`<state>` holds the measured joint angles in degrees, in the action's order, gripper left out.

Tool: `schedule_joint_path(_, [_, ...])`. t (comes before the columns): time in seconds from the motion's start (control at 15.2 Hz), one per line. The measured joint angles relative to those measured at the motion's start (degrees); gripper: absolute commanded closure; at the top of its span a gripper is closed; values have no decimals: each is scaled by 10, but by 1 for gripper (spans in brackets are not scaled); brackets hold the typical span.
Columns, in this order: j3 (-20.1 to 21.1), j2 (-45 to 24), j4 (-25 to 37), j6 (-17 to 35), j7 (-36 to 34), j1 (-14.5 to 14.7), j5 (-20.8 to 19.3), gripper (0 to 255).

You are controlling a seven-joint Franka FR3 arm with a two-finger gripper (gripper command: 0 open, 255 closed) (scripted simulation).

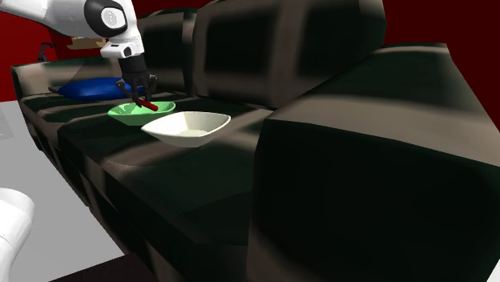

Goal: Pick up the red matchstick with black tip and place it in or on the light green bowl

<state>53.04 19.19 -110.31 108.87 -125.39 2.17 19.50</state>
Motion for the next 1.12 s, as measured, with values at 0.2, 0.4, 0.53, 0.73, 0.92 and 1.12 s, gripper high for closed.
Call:
schedule_joint_path(0.2, [0, 1, -1, 1, 0, 0, 1, 255])
schedule_joint_path(0.4, [0, 0, -4, 2, 1, 0, 1, 0])
schedule_joint_path(0.53, [1, -2, -4, 3, 0, 0, 0, 0])
schedule_joint_path(0.73, [1, -1, -4, 2, 1, 0, 0, 0])
schedule_joint_path(0.92, [-10, 1, 30, -35, 0, -1, -2, 0])
schedule_joint_path(1.12, [-22, 8, 55, -67, 0, 1, 0, 0])
